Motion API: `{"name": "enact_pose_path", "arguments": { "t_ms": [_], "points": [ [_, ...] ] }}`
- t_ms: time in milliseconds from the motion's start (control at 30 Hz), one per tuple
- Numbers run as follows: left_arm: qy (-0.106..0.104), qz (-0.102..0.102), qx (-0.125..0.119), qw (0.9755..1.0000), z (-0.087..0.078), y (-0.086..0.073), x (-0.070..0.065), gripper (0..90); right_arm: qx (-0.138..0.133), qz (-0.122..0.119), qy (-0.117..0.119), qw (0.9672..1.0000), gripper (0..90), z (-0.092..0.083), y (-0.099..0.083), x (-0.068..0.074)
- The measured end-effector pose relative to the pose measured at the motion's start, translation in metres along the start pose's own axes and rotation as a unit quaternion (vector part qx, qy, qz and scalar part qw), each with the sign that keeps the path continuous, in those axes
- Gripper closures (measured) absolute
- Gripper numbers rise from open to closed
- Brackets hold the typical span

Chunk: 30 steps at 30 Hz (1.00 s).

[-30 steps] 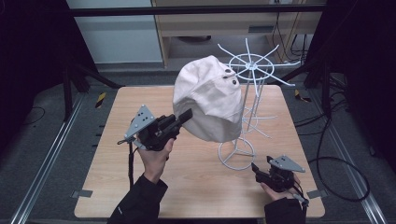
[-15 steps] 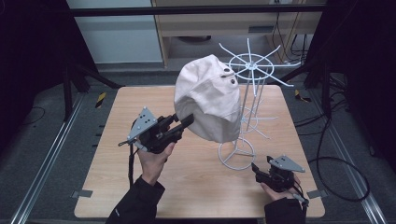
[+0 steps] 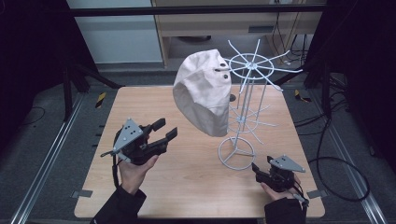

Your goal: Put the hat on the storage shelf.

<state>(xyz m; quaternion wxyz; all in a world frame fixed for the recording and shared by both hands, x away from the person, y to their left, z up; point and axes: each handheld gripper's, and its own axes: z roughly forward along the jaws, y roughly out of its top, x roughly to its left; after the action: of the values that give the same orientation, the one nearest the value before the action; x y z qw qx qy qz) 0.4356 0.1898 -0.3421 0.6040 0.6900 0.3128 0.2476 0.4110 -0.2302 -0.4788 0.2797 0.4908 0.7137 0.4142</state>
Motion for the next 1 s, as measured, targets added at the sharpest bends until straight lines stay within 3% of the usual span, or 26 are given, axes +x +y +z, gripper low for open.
{"name": "enact_pose_path", "arguments": {
  "t_ms": [200, 367, 600, 767, 900, 1000],
  "points": [
    [0.032, 0.001, 0.046, 0.9984, -0.019, -0.027, 0.016, 40.0, -0.002, 0.002, -0.001, 1.0, 33.5, 0.0, 0.0, -0.001],
    [0.058, -0.007, 0.081, 0.995, -0.032, -0.056, 0.03, 37.5, -0.001, 0.003, -0.002, 1.0, 33.3, 0.0, 0.0, -0.001],
    [0.103, -0.042, 0.133, 0.9848, -0.048, -0.097, 0.057, 34.4, -0.001, 0.001, -0.005, 1.0, 32.8, 0.0, -0.001, -0.002],
    [0.139, -0.043, 0.16, 0.9763, -0.053, -0.113, 0.075, 30.2, 0.0, 0.011, -0.004, 0.9999, 30.3, 0.0, -0.001, -0.004],
    [0.167, -0.044, 0.183, 0.968, -0.06, -0.125, 0.088, 28.4, 0.0, 0.014, -0.002, 0.9999, 27.8, 0.001, -0.001, -0.005],
    [0.181, -0.045, 0.192, 0.9636, -0.064, -0.13, 0.094, 26.6, -0.001, 0.013, -0.002, 0.9999, 25.4, 0.002, -0.001, -0.005]
  ]
}}
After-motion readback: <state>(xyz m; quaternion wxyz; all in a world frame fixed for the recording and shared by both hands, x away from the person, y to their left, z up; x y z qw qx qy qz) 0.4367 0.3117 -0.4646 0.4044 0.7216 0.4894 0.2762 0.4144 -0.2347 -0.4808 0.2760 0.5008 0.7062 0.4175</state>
